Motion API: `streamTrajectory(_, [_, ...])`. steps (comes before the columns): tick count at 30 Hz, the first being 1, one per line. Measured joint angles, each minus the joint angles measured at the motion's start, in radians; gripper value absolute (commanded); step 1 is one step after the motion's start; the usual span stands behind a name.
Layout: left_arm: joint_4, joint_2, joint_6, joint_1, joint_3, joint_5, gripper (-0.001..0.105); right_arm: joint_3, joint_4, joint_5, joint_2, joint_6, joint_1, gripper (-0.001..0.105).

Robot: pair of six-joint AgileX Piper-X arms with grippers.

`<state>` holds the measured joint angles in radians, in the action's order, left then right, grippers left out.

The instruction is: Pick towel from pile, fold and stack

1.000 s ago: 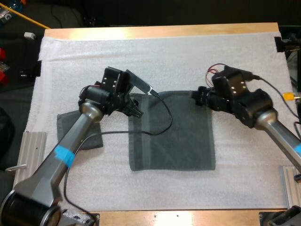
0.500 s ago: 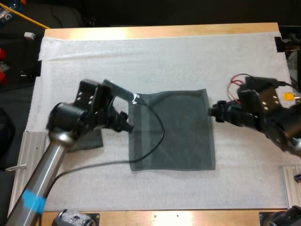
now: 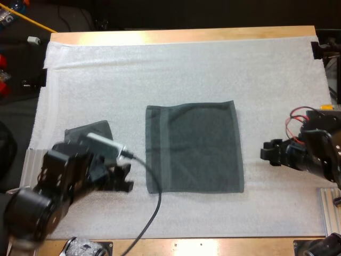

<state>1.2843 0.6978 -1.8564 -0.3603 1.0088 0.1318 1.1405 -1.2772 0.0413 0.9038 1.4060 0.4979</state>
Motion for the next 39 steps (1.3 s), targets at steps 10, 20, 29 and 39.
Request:
streamTrajectory(10, [0.131, -0.200, -0.072, 0.000, -0.078, 0.066, 0.062, -0.083, -0.073, -0.027, -0.120, -0.037, 0.000, 0.065])
streamTrajectory(20, [0.177, -0.228, -0.075, 0.000, -0.134, 0.068, 0.062, -0.367, -0.037, -0.121, -0.207, -0.058, 0.000, 0.065])
streamTrajectory(29, [0.179, -0.228, -0.075, 0.000, -0.189, 0.071, 0.062, -0.514, 0.131, -0.186, -0.207, -0.129, 0.000, 0.065])
streamTrajectory(39, [0.177, -0.228, -0.075, 0.000, -0.193, 0.083, 0.062, -0.649, 0.298, -0.284, -0.207, -0.252, 0.000, 0.065])
